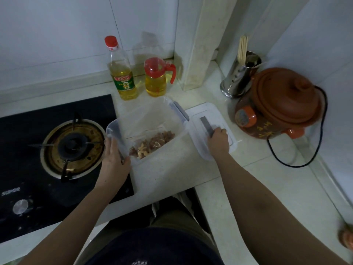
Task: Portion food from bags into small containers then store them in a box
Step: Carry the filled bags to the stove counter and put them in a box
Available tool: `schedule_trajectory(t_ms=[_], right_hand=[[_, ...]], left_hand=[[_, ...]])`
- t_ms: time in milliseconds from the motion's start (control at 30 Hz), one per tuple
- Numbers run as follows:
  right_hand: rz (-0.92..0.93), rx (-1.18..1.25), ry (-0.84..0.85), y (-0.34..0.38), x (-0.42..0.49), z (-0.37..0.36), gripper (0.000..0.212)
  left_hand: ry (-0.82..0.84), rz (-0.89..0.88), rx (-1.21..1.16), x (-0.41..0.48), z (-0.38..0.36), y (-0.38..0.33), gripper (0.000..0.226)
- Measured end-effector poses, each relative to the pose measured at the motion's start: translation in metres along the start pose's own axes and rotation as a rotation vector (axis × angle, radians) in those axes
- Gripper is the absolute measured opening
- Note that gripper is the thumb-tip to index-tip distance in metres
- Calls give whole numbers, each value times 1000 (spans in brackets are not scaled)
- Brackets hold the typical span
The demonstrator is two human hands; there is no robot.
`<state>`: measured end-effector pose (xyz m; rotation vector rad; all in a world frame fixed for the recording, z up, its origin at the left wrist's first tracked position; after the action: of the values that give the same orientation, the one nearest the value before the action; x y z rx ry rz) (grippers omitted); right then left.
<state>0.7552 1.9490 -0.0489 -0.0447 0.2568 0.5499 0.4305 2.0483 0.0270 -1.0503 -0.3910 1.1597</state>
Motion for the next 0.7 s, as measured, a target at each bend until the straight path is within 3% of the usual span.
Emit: schedule_trajectory(t_ms=[67,200,300,533,633,700], right_hand=[[-119,-18,-25,-5,-4,-4,48],[-650,225,-12,-15,-26,-7,82],[-825,422,126,-20,-29,-3,91],[-795,609,317,-32,-31,6,51],[-789,734,189,-31,-29,-2,50],[-809,530,74,-29,-24,5,60]], left_hand=[[9,3,-3,3,2,1,78],[75,21,22,9,4,3,79],[65,-12,45,9,3,2,77],[68,-31,38,8,2,2,76],[13,-103,147,-6,-7,-7,66],[6,-241,200,-18,-17,-17,58]])
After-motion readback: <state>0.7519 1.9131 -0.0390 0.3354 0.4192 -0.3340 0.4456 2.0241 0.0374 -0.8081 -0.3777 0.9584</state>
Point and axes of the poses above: each hand's wrist, its own x-axis towards the middle knuckle, its own z-axis out of the back of the hand, y = z × x, the point moved 1 cm from there along x, towards the middle knuckle, and after that the axes turned 15 degrees about -x, right-handed, at the moved point
